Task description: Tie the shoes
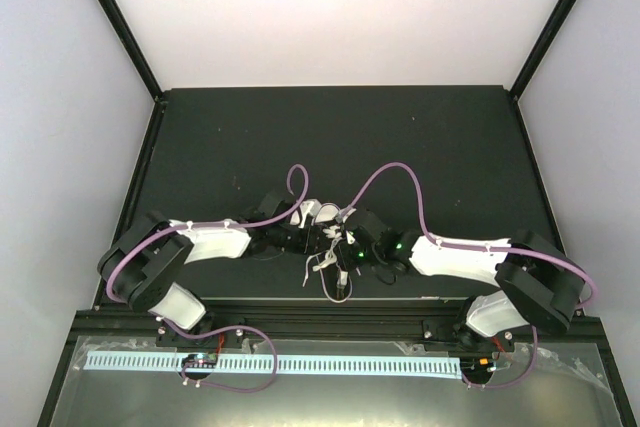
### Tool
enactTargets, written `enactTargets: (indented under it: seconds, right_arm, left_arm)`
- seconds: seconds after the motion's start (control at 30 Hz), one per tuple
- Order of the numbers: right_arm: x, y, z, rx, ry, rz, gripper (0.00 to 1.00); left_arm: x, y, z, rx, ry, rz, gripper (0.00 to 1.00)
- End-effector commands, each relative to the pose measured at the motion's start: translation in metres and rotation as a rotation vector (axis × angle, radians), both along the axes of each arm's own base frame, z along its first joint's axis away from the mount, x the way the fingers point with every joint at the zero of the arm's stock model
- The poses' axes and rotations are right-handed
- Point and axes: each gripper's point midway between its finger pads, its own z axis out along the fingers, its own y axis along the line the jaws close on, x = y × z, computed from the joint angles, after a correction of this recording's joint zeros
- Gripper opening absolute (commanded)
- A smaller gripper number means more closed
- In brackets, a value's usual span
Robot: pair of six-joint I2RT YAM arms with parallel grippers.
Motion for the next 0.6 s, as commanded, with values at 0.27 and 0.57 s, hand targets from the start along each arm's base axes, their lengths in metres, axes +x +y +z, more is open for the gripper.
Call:
enactTargets:
  seconds: [0.27,0.57]
  right_arm:
    - [0.003,-0.012,-0.014,-0.047,0.002,-0.04,0.02]
    - [0.003,-0.011,-0.014,-0.044,0.002,-0.039,0.02]
  left_arm:
    - [-0.004,-0.009,0.009,-0.107,-0.006,-0.032,0.27]
    - [-0.01,-0.011,0.019,-0.176,-0.011,-0.033,0.3]
